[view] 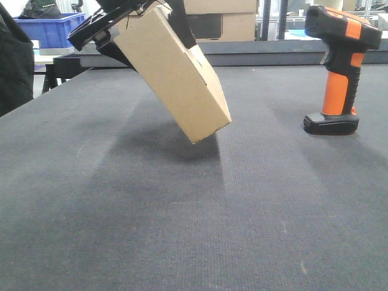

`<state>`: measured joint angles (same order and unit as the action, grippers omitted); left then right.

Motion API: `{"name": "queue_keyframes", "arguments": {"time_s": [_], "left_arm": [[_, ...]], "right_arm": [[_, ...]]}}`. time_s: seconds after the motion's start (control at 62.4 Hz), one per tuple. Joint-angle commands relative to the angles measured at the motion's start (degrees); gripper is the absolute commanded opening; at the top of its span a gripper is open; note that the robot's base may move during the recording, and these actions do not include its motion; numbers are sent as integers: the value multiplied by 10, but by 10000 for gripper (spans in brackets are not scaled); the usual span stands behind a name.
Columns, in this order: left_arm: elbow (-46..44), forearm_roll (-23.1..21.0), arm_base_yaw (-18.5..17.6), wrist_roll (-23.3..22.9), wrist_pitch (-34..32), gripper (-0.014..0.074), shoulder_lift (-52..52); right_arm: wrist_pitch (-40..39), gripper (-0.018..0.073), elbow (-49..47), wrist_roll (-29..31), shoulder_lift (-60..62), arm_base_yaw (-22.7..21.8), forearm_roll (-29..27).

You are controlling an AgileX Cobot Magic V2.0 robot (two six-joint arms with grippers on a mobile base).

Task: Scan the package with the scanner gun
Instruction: 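Lift and tilt the box toward the scanner gun with the left gripper, then grasp the orange scanner gun's head with the right gripper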

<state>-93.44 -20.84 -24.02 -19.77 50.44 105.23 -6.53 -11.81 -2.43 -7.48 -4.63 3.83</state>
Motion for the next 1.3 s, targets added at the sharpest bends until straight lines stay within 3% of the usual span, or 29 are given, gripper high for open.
{"name": "queue_keyframes", "arguments": {"time_s": [0.0, 0.272, 0.497, 0.673, 0.865, 1.042, 1.154, 1.282], "left_arm": [[0, -6, -3, -4, -10, -111, -3], [0, -6, -3, -4, -21, -111, -3], [0, -6, -3, -4, -21, -111, -3], [0, -6, -3, -4, -20, -111, -3], [0, -6, -3, -4, -22, -111, -3], [0, -6, -3, -4, -22, -111, -3], [0, -5, -3, -4, -22, -111, -3], [0, -1, -3, -4, -23, -111, -3]], "right_arm": [[-9, -169, -38, 4, -58, -2, 8], [-56, -169, -81, 4, -240, -2, 8], [-105, -169, -81, 4, -302, -2, 5], [-132, -169, -81, -64, -398, -2, -6], [-305, -169, -81, -65, -532, -1, -8], [-348, -160, -82, -65, -639, 43, -94], [-425, -162, -82, -65, -696, 79, -120], [-452, -162, -99, -37, -752, 122, -202]]}}
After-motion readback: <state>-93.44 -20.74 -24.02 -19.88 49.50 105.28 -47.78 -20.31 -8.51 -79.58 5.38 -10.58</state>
